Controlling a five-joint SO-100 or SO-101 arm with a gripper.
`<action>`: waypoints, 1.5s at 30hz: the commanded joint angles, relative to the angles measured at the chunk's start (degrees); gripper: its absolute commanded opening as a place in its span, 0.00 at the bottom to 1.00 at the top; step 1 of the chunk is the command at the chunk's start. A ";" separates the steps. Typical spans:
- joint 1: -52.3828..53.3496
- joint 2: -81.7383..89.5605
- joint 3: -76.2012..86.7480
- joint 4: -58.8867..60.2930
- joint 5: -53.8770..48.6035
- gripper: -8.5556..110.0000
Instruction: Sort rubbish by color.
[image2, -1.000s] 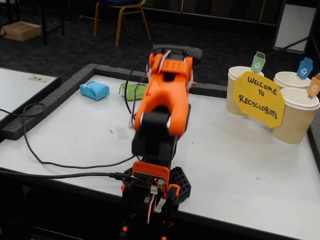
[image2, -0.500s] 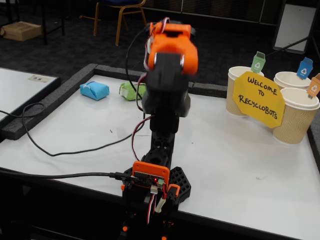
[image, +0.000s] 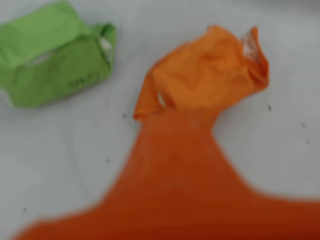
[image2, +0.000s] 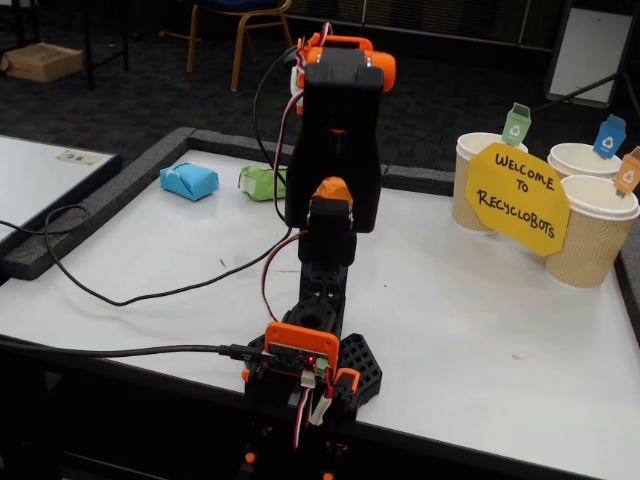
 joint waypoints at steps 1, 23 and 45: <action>2.29 -3.08 -10.81 -1.93 -0.53 0.20; 5.71 -17.23 -24.43 -0.26 -14.50 0.23; 1.05 -21.97 -28.04 5.01 -31.64 0.23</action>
